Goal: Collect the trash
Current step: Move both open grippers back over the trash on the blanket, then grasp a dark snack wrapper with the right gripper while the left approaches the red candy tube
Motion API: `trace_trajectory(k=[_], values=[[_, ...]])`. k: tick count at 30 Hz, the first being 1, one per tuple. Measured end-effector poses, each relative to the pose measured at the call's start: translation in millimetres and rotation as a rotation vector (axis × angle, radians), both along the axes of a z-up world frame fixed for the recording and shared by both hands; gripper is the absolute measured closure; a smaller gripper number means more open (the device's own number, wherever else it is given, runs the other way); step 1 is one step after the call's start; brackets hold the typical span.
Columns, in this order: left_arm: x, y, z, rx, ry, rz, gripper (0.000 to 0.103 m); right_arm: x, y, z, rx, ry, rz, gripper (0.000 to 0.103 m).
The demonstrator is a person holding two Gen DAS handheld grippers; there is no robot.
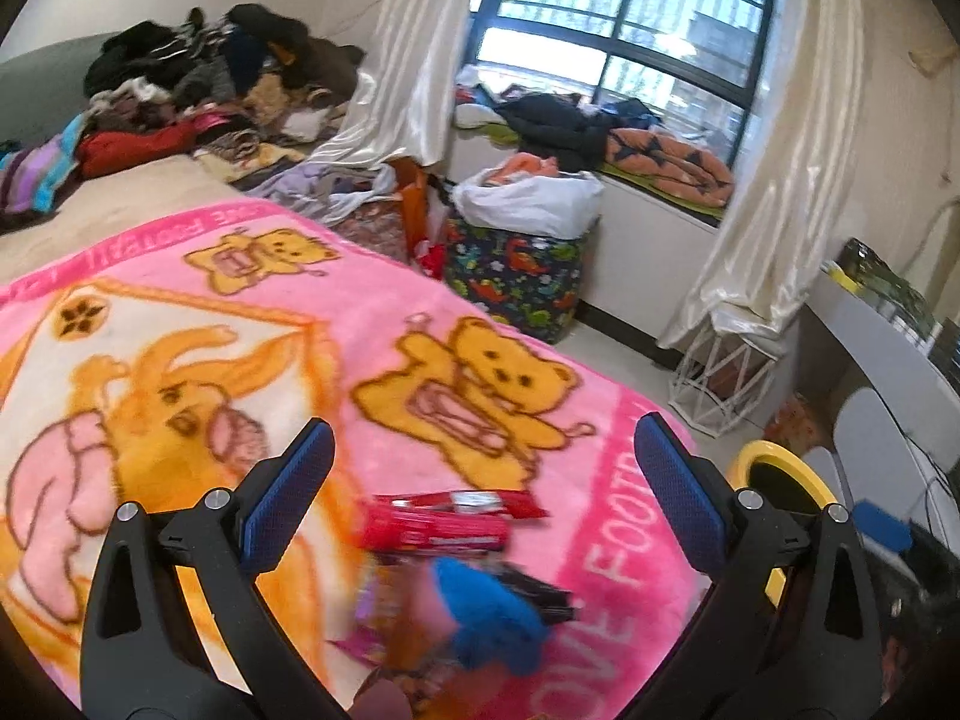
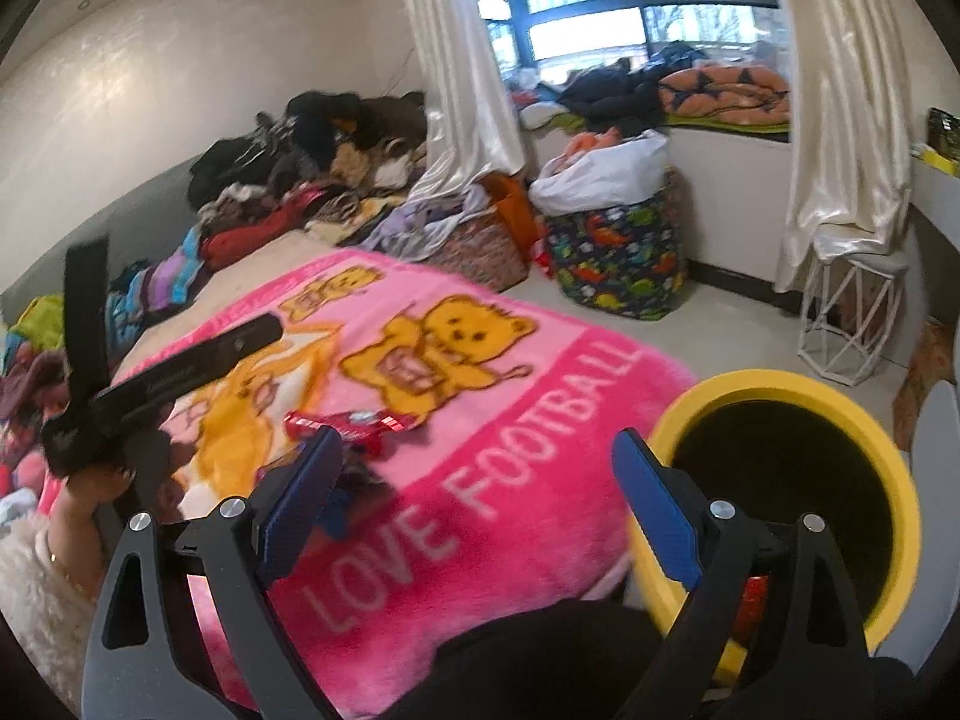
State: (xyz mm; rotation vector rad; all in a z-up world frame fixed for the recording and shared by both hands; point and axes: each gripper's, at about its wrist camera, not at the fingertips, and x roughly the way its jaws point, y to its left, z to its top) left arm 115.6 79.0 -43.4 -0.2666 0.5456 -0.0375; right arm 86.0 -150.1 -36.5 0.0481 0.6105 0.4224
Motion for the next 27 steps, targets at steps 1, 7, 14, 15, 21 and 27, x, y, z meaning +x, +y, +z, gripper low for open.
trace_trajectory(k=[1, 7, 14, 15, 21, 27], values=[[1, 8, -3, -0.005, 0.011, 0.018, 0.011, 1, 7, -3, -0.001, 0.012, 0.014, 0.015], [5, 39, -20, -0.026, 0.062, 0.065, 0.011, 5, 41, -24, -0.010, 0.100, 0.075, 0.015], [11, 58, -45, -0.055, 0.131, 0.061, 0.025, 15, 65, -40, -0.023, 0.158, 0.112, 0.025], [12, 59, -50, -0.067, 0.144, 0.051, 0.028, 19, 68, -41, -0.023, 0.165, 0.117, 0.028], [16, 58, -66, -0.093, 0.199, 0.005, 0.045, 34, 90, -46, -0.042, 0.181, 0.179, 0.050], [24, 58, -80, -0.147, 0.248, -0.020, 0.046, 48, 111, -54, -0.074, 0.203, 0.236, 0.071]])
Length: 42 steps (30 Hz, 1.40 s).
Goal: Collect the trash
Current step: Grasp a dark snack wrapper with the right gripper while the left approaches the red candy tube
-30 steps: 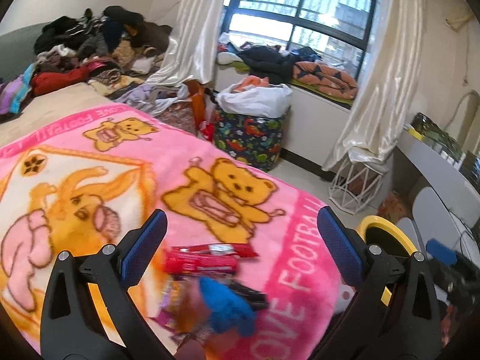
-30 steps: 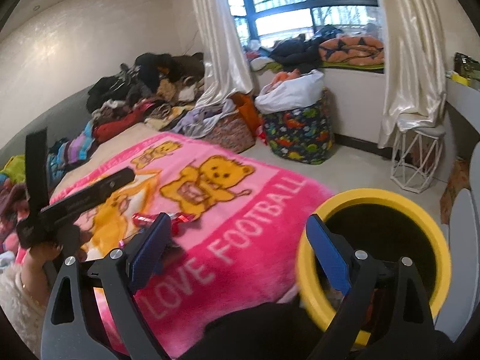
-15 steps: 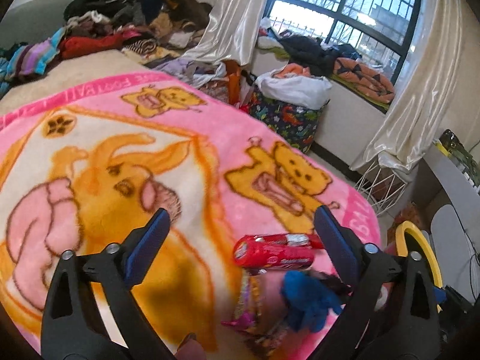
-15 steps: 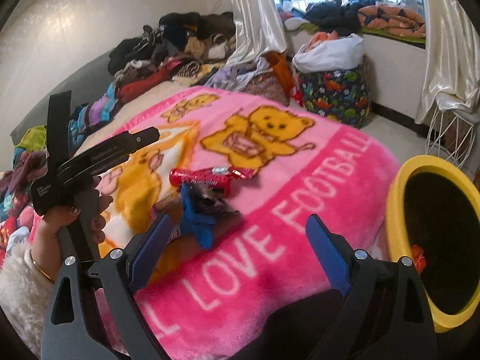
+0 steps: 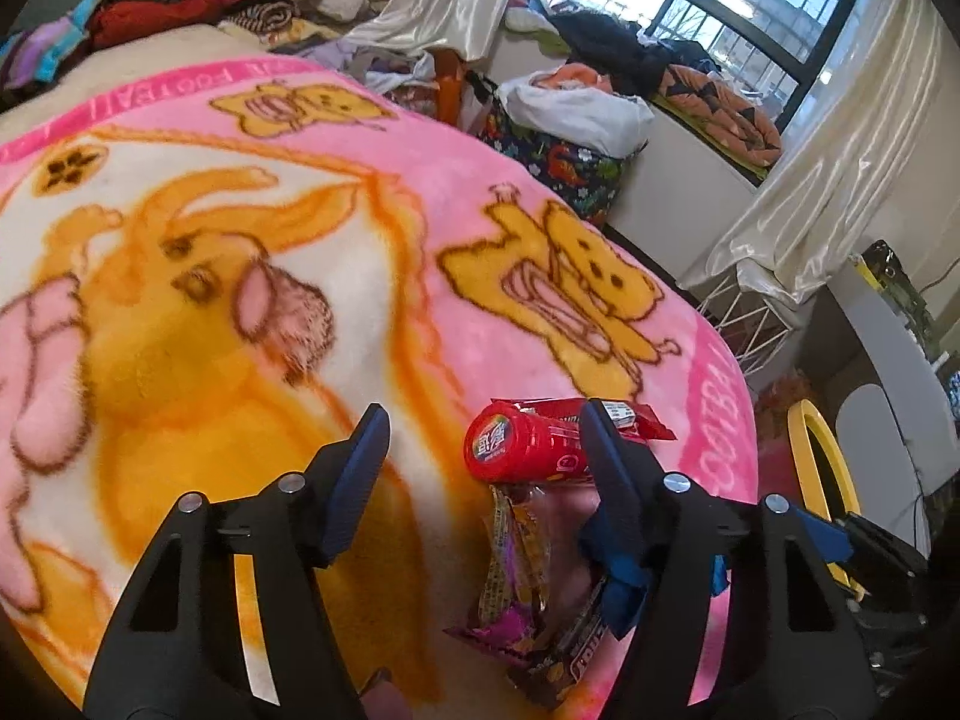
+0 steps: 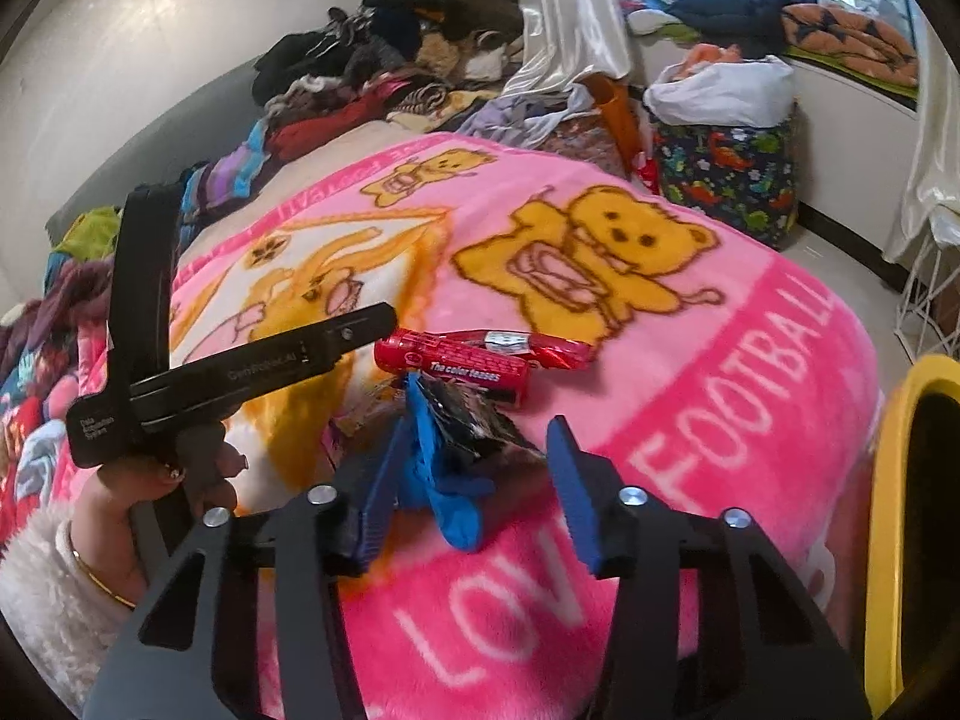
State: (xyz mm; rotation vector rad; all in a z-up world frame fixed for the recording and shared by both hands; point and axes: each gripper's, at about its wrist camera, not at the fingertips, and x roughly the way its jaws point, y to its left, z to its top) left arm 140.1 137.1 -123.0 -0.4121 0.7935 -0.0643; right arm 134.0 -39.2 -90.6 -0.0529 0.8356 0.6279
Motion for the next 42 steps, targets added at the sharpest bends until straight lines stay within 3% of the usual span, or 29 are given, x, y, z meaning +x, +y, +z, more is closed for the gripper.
trace_trajectory(k=[3, 6, 20, 27, 35, 39, 42], values=[[6, -2, -6, -0.021, 0.025, -0.009, 0.046, 6, 2, -6, -0.001, 0.029, 0.000, 0.090], [10, -4, -10, -0.044, 0.041, -0.018, 0.046, 6, -6, -8, 0.019, 0.040, -0.014, 0.096], [14, -23, -10, -0.050, 0.086, -0.054, 0.065, 7, -42, -1, 0.079, 0.058, -0.113, 0.098], [12, -38, -11, -0.010, 0.106, -0.137, 0.065, 8, -57, -1, 0.103, 0.069, -0.151, 0.099], [17, -52, -16, 0.007, 0.115, -0.162, 0.067, 6, -75, 5, 0.134, 0.071, -0.184, 0.100], [18, -57, -15, 0.012, 0.107, -0.169, 0.090, 7, -81, 6, 0.134, 0.067, -0.198, 0.101], [17, -60, -13, 0.017, 0.093, -0.178, 0.093, 7, -85, 8, 0.139, 0.065, -0.205, 0.101]])
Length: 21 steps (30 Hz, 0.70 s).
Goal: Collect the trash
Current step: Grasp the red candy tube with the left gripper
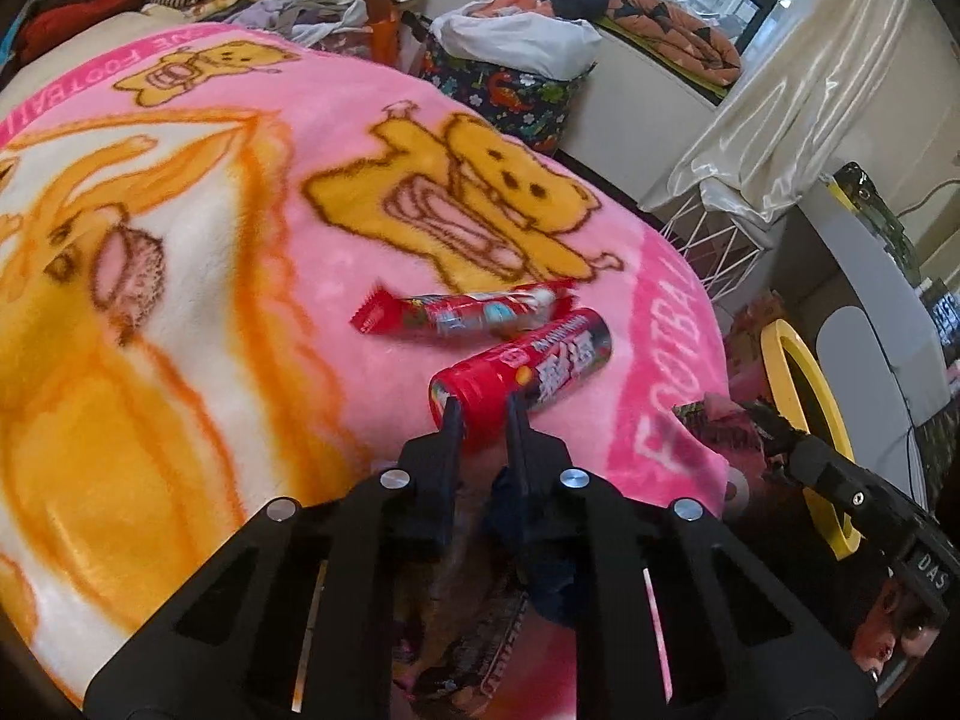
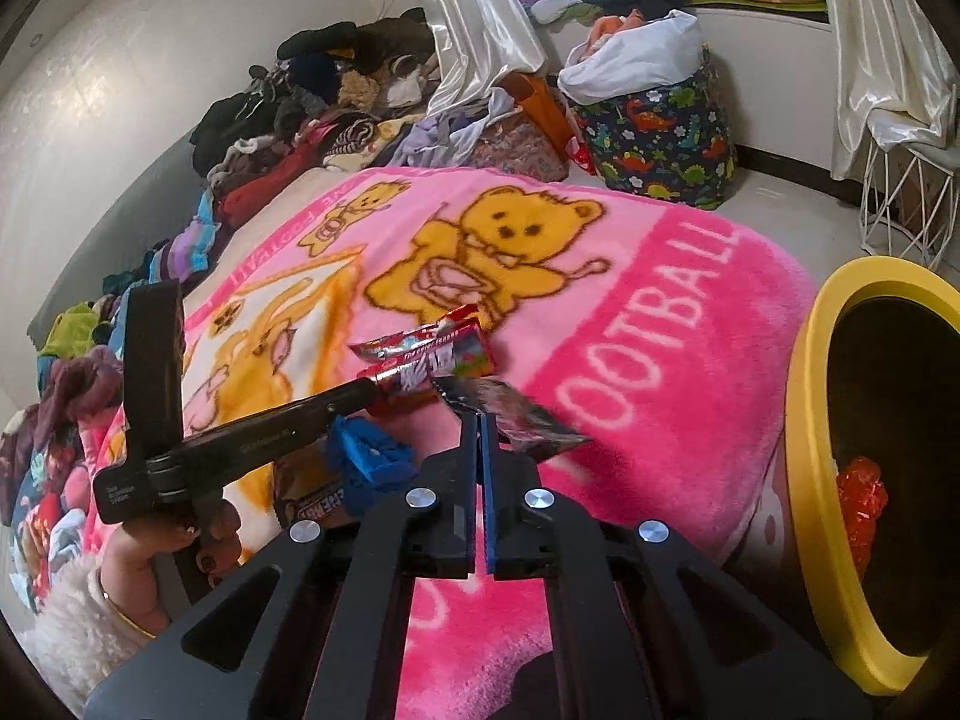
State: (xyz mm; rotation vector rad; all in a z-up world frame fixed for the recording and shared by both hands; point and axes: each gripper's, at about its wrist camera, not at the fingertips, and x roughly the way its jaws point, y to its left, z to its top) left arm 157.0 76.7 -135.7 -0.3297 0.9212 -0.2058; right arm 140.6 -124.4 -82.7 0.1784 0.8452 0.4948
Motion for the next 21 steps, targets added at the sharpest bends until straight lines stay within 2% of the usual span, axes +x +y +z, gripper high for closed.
trace_trajectory(k=[3, 4, 6, 9, 12, 17, 21], values=[[1, 1, 1, -0.008, -0.004, 0.005, 0.090, -1, -3, 2, 0.004, -0.005, -0.004, 0.101], [1, 3, 1, -0.012, -0.007, 0.004, 0.080, -2, -3, 2, 0.004, -0.008, -0.005, 0.101], [1, 3, 3, -0.008, -0.016, 0.004, 0.070, -3, -4, 3, 0.007, -0.012, -0.006, 0.101], [5, 1, 9, 0.047, -0.033, -0.002, 0.069, -4, -8, 6, 0.014, -0.017, -0.009, 0.101], [18, -6, 14, 0.072, -0.032, -0.054, 0.067, -4, -12, 9, 0.025, -0.023, -0.017, 0.101], [43, -18, 9, 0.115, 0.029, -0.135, 0.067, -5, -22, 18, 0.040, -0.038, -0.031, 0.101], [52, -41, 3, 0.220, 0.060, -0.231, 0.066, -6, -30, 24, 0.060, -0.053, -0.047, 0.101]])
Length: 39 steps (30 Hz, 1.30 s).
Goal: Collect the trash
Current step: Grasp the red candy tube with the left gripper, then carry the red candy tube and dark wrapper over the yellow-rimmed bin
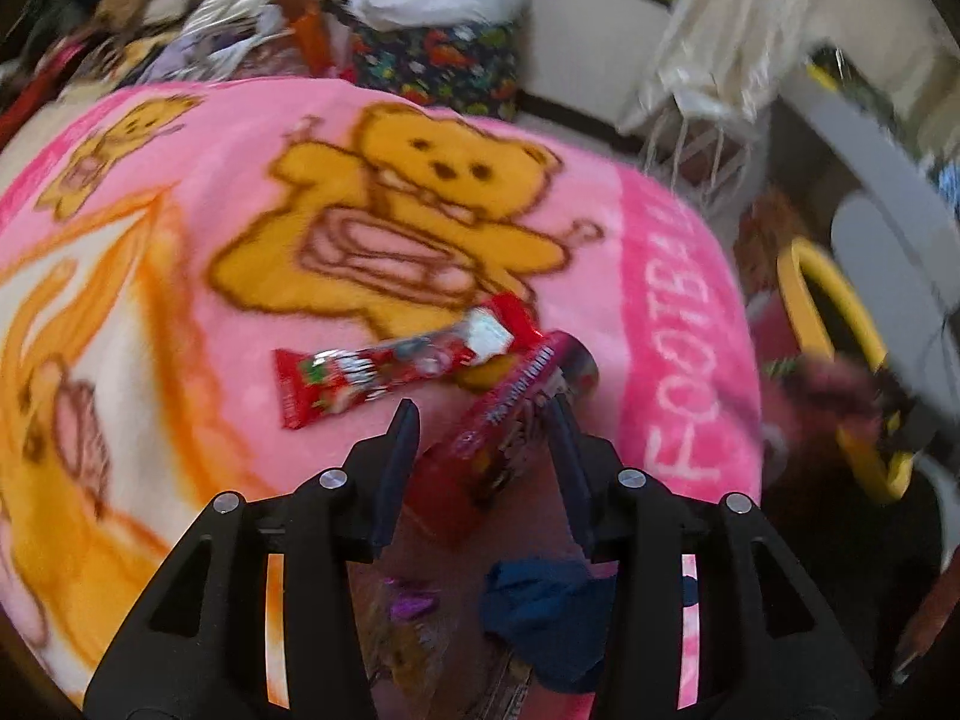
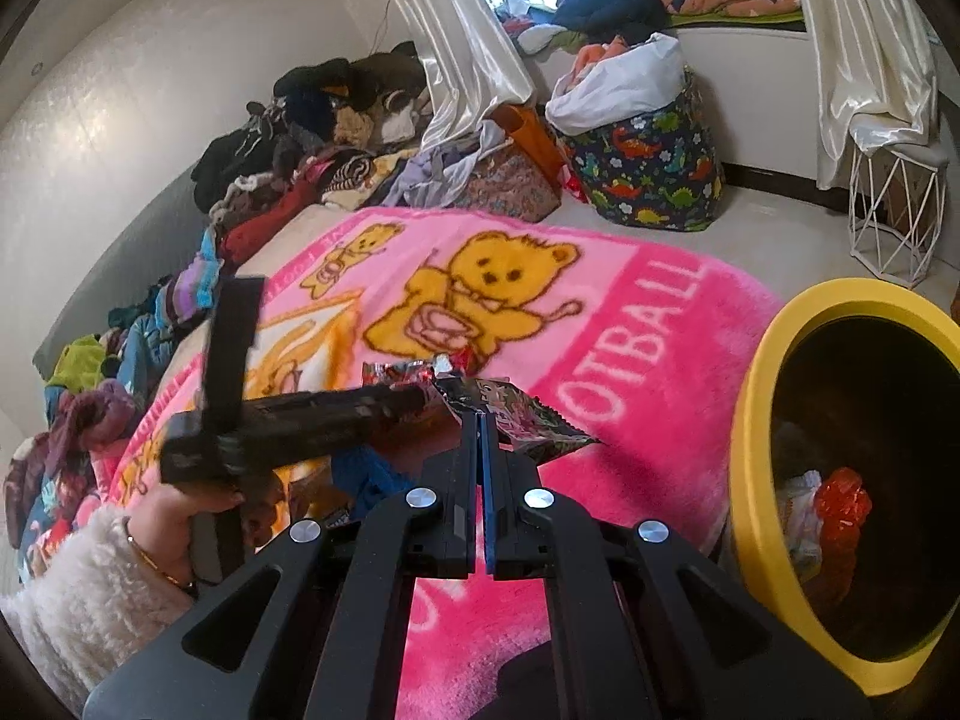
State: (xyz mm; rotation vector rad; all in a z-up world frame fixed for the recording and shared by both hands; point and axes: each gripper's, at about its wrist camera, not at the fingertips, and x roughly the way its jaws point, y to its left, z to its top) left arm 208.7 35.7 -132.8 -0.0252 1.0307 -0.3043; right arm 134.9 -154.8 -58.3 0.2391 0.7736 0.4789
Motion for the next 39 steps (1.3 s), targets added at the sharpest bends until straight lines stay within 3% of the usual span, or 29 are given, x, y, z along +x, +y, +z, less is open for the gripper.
trace_trajectory(k=[4, 13, 20, 25, 39], values=[[1, -18, -3, 0.104, -0.001, -0.041, 0.063, 1, -7, 5, 0.018, -0.011, -0.015, 0.101], [-1, -44, -14, 0.244, 0.026, -0.083, 0.063, -2, -29, 15, 0.068, -0.026, -0.054, 0.101], [5, -54, -19, 0.283, 0.023, -0.094, 0.068, -4, -44, 21, 0.088, -0.039, -0.080, 0.101], [8, -56, -14, 0.219, 0.034, -0.083, 0.074, -6, -59, 26, 0.109, -0.052, -0.112, 0.101], [-6, -75, 36, 0.037, -0.098, -0.059, 0.076, -13, -112, 37, 0.169, -0.090, -0.223, 0.101]])
